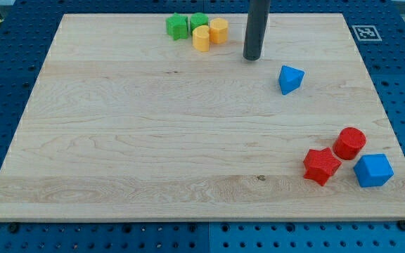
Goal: Slide the triangle on top of the red star
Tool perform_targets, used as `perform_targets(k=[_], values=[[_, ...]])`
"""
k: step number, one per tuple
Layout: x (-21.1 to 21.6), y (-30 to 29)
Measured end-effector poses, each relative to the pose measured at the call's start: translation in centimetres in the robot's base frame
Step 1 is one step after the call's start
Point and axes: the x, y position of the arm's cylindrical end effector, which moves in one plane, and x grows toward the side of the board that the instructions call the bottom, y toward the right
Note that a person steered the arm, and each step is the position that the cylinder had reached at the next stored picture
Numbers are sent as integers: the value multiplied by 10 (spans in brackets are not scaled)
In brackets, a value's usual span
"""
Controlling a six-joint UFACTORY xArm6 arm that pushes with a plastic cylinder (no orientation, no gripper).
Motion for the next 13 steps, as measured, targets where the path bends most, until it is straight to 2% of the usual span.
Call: perform_targets(k=[2, 8, 13], values=[[25, 51], [124, 60], [142, 41]])
